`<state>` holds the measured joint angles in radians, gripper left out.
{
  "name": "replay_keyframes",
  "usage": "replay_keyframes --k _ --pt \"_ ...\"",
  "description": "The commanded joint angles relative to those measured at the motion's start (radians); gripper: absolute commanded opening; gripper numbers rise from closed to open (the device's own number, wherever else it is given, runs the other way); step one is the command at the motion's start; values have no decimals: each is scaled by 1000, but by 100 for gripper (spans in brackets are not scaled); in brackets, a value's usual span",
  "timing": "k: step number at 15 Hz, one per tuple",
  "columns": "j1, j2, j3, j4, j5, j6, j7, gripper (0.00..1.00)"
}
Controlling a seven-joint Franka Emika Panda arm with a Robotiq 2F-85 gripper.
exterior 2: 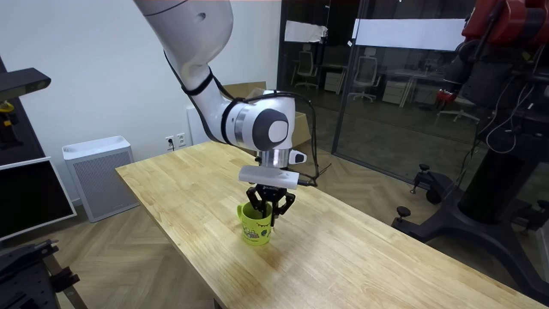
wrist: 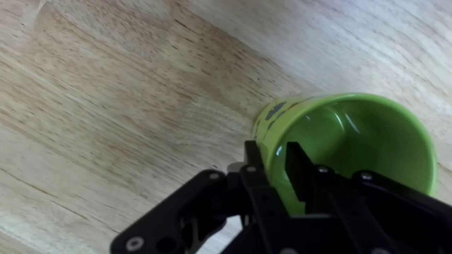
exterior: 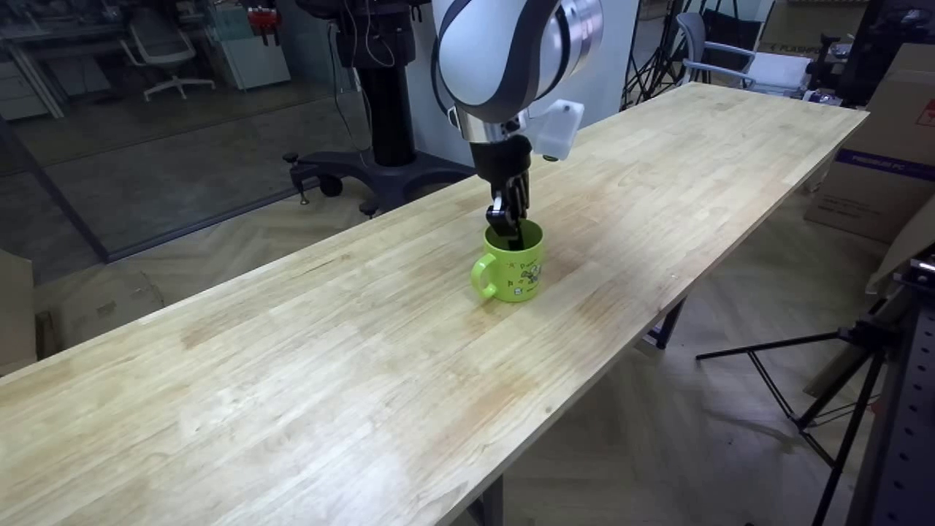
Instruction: Move the mug cup to the right
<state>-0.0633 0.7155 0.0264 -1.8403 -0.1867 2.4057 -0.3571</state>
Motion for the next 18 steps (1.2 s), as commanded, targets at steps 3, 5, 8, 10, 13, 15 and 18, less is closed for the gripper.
replay_keyframes --k 3,5,8,10,13,15,18 --pt "0 38 9 90 -39 -156 -104 1" --pt "-2 20 9 52 -31 -116 -88 3" --pt "-3 22 10 56 -32 -124 -96 10" --pt "-3 22 10 56 -32 -124 -96 3" --pt "-8 21 -1 57 -2 -76 -28 3" --pt "-23 12 -8 54 35 -53 18 3" --pt "-34 10 -37 64 67 -34 86 3"
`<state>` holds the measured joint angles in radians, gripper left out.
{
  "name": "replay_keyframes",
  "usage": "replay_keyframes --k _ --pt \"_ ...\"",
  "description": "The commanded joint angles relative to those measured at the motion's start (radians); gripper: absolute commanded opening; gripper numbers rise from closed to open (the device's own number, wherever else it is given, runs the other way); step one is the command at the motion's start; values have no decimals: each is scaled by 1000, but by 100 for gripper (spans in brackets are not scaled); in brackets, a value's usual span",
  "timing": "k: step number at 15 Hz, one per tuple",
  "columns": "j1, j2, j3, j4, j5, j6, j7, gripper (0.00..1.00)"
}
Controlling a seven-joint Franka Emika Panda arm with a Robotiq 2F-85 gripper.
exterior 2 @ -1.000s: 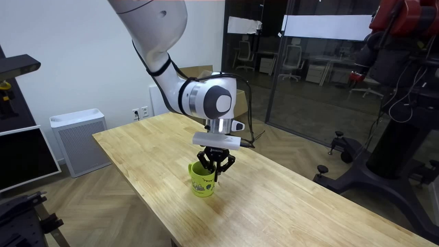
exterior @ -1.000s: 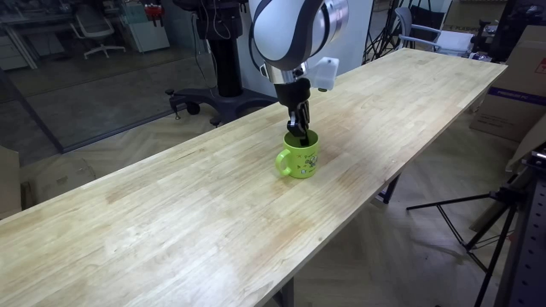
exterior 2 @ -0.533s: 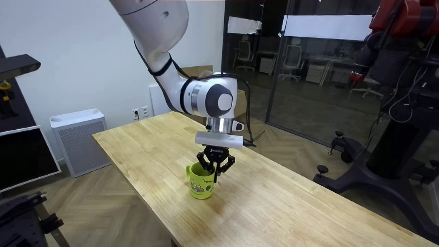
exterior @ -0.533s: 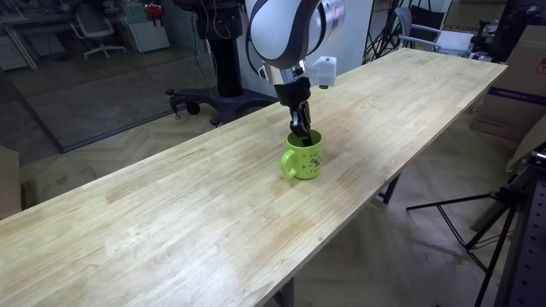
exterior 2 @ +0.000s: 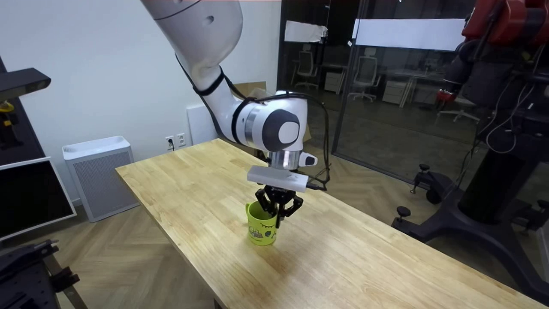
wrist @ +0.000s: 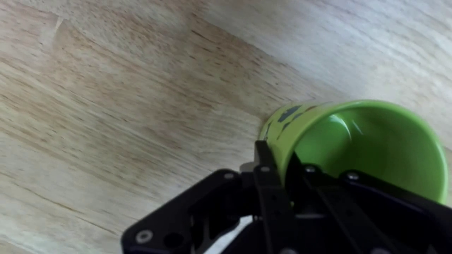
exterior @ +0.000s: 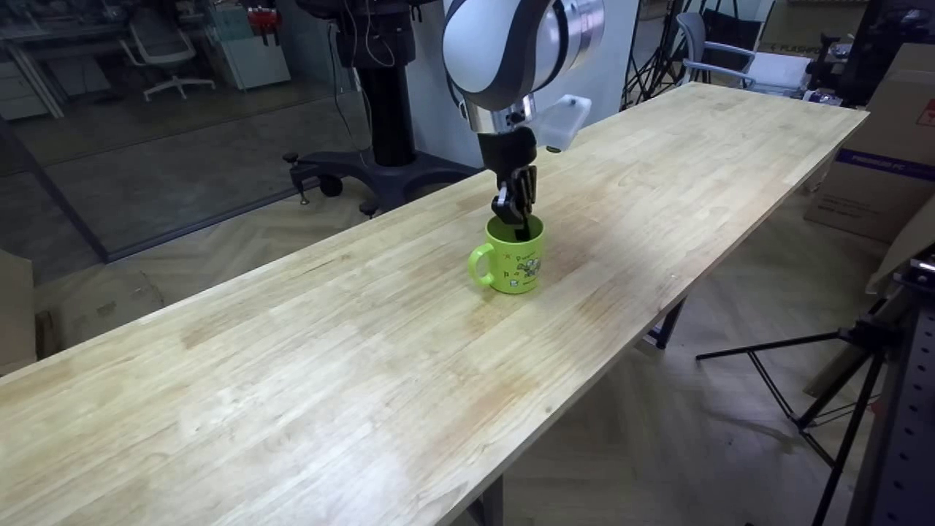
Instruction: Move the mug cup to the right
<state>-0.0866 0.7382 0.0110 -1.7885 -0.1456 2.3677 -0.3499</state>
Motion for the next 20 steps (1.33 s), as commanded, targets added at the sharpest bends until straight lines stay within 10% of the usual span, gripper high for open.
replay_keyframes --k 1,20 --pt "-16 -9 -32 24 36 -7 98 3" --pt "-121 154 -79 348 151 -203 196 3"
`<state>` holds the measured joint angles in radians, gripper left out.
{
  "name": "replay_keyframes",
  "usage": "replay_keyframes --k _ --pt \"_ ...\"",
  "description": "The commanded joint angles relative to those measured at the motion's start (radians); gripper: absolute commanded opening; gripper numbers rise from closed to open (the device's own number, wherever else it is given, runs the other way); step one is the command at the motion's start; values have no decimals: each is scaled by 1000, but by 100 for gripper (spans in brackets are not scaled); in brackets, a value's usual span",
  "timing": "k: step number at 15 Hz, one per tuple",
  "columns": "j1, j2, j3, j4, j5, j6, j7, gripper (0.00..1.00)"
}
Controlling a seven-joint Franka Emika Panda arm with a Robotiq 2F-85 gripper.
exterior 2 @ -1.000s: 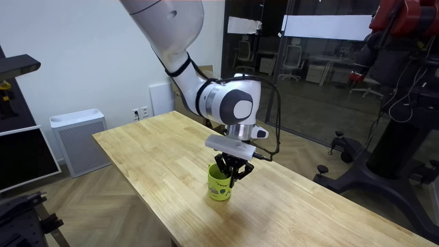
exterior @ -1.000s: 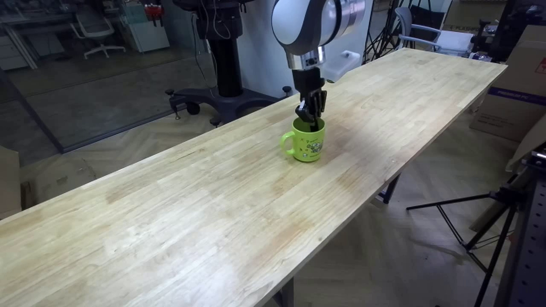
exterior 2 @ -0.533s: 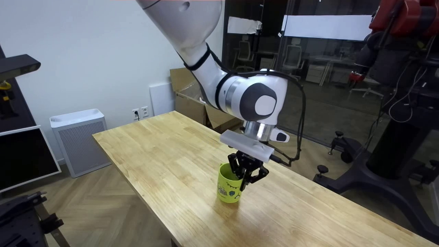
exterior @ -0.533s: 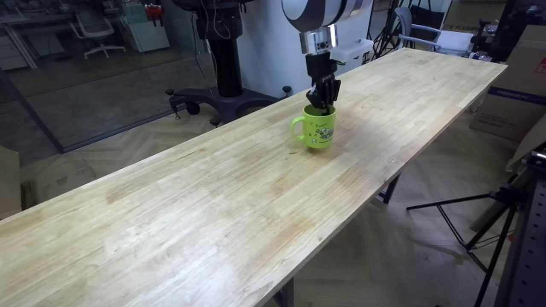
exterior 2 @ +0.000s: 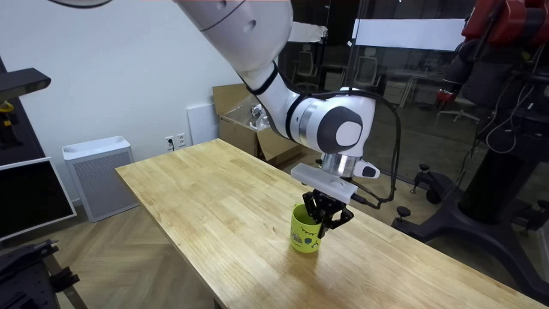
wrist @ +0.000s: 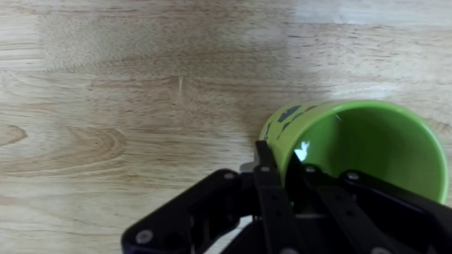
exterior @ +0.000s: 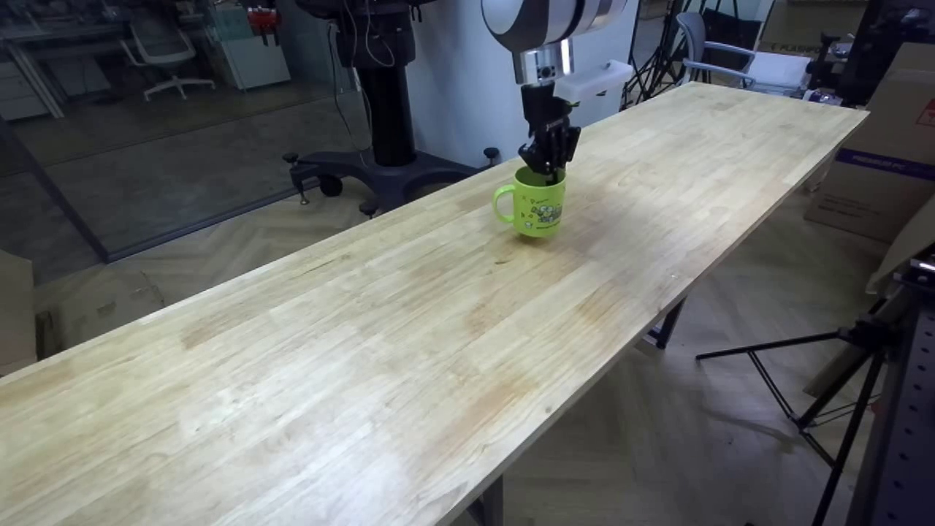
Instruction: Move the mug cup to the right
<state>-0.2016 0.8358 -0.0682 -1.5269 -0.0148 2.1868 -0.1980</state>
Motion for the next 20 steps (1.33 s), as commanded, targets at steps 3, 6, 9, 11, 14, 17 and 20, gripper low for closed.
replay_keyframes --k 3,6,9,11,14,17,20 --pt "-7 89 1 114 27 -4 53 3" --pt "-3 99 -2 128 24 7 60 3" --pt "0 98 -2 126 23 18 65 3" --pt "2 95 -2 121 24 24 70 3" --pt "13 81 -9 101 19 50 93 42" --pt "24 64 -13 80 16 83 118 62" --pt "43 42 -24 53 9 111 159 82"
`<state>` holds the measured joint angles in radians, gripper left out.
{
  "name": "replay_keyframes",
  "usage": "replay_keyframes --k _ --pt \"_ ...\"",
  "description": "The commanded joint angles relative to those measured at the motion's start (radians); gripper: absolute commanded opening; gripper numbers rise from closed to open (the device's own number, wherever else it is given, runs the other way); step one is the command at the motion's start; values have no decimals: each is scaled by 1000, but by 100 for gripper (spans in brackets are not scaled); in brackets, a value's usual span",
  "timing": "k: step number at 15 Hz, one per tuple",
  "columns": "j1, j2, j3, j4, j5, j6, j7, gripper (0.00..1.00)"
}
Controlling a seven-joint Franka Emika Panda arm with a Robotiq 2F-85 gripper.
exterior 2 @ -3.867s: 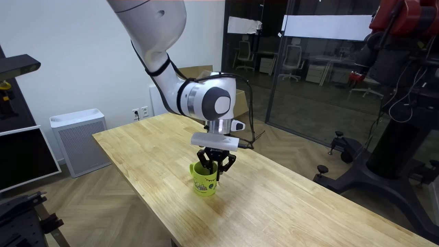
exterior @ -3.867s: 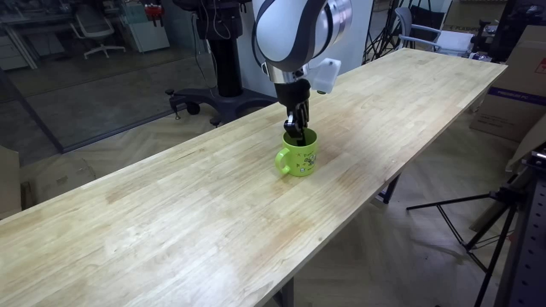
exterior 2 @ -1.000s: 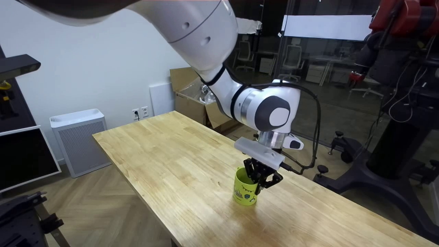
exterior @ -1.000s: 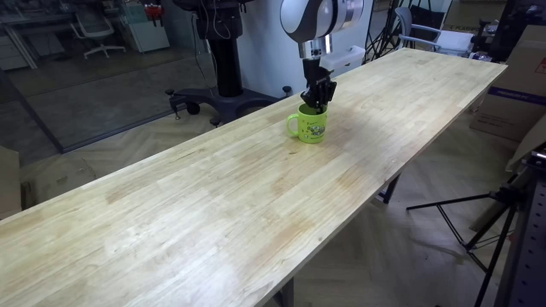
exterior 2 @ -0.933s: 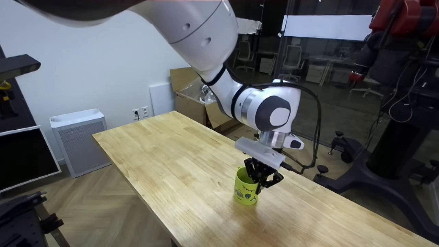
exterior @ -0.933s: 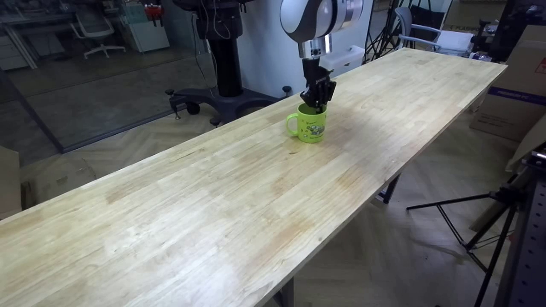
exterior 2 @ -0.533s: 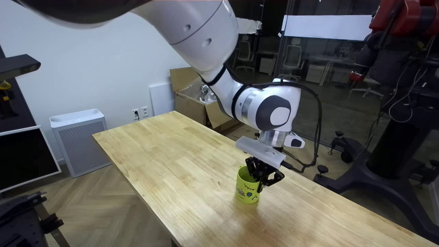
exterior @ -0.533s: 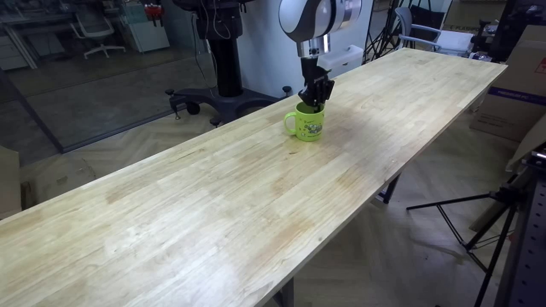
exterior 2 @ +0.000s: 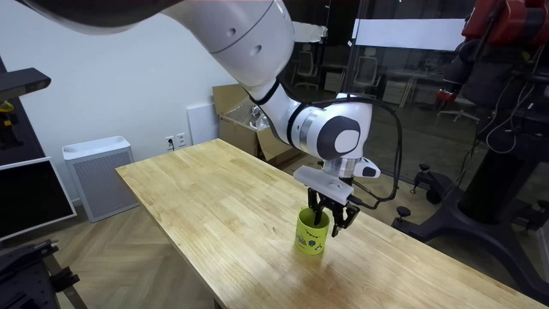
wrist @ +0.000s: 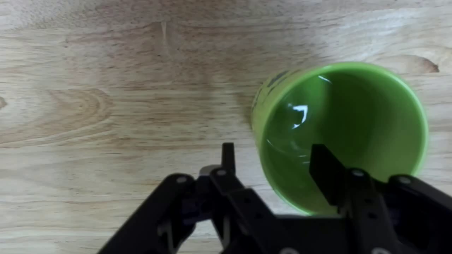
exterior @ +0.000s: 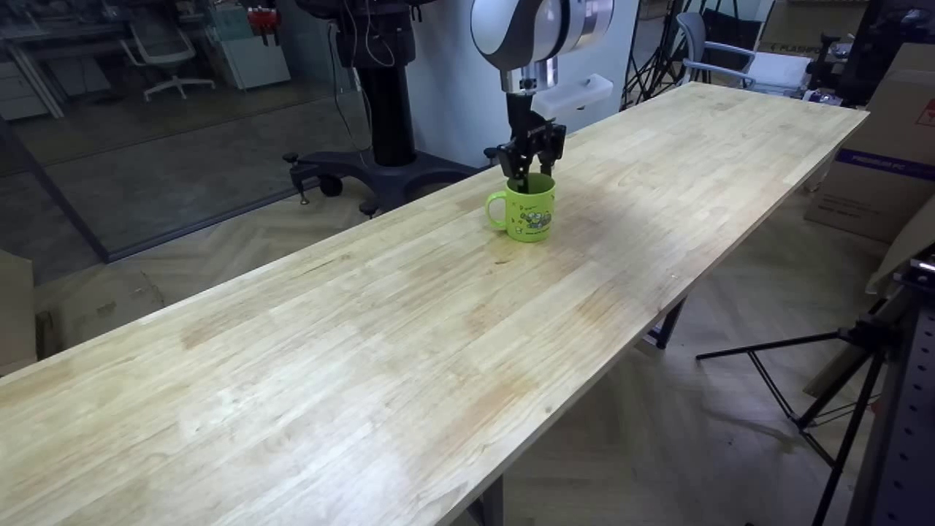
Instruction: Move the mug cup to the right
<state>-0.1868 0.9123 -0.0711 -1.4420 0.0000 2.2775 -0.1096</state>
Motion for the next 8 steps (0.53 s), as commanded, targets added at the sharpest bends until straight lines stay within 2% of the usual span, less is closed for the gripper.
replay_keyframes --k 1,3,8 --pt "36 -43 -25 -43 -7 29 86 90" --pt "59 -72 -37 -79 -11 50 130 99" --pt "125 -193 -45 -224 -4 92 240 100"
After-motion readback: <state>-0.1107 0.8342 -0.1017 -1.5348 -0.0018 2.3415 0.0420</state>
